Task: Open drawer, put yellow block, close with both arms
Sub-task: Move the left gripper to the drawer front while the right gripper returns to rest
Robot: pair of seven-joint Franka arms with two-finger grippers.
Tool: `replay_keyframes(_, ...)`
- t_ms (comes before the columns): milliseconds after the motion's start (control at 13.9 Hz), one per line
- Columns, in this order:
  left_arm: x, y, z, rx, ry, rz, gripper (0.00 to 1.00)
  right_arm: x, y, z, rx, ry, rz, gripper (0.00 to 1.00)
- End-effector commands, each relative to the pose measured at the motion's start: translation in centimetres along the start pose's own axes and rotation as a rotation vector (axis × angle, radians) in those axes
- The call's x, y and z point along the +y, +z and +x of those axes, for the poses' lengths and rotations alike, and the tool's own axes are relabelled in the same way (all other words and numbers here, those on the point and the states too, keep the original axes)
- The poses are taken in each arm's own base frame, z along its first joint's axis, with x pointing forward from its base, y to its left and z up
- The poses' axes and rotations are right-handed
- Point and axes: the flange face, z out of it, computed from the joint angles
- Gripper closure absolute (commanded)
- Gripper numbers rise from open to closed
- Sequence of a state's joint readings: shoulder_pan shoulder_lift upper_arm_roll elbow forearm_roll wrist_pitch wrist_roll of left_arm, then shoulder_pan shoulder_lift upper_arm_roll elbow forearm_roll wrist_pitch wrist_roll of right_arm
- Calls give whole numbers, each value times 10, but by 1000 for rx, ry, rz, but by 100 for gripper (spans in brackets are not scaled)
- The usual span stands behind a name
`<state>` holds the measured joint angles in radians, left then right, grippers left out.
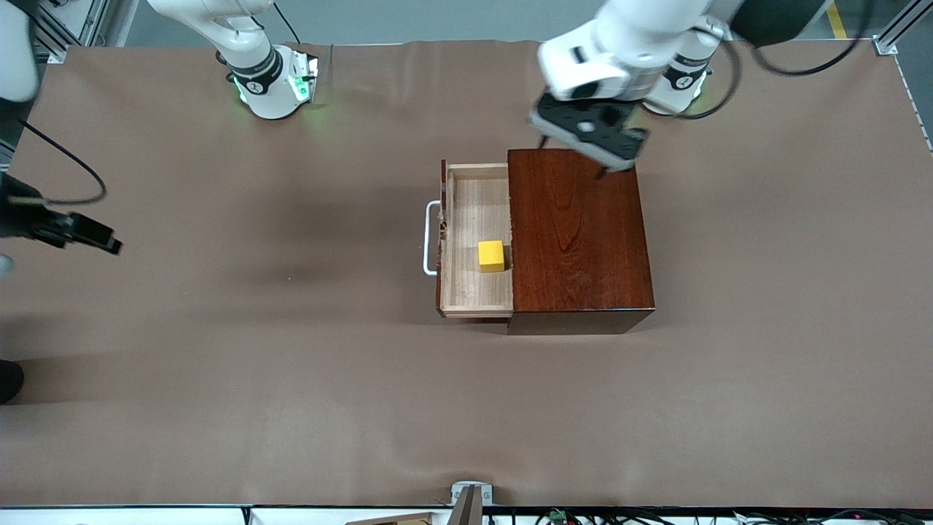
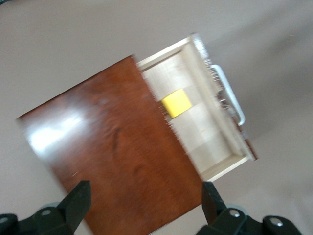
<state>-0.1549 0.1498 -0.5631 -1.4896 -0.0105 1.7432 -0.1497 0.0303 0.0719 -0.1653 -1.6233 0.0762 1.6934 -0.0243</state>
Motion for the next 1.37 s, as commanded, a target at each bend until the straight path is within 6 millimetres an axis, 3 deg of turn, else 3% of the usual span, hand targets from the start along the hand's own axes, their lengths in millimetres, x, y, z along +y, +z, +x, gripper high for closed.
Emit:
replay_keyframes(0, 55, 33, 24, 20, 162, 21, 0, -5, -22, -22, 5, -59, 12, 0)
replay_keyframes(216, 120, 86, 44, 5, 439, 54, 0, -43, -37, -40, -22, -139, -74, 0)
replay_keyframes(433, 149, 134, 56, 29, 578, 2, 0, -52, -45, -48, -44, -155, -104, 0)
replay_keyframes(722, 148, 190, 74, 80, 757, -50, 0, -48, -57, -48, -42, -127, -98, 0)
replay_keyframes(1010, 132, 239, 90, 123, 999, -43, 0, -56, -59, -48, -34, -80, -87, 0)
replay_keyframes(1299, 130, 268, 88, 87, 1011, -41, 0, -61, -55, -48, -49, -4, 7, 0)
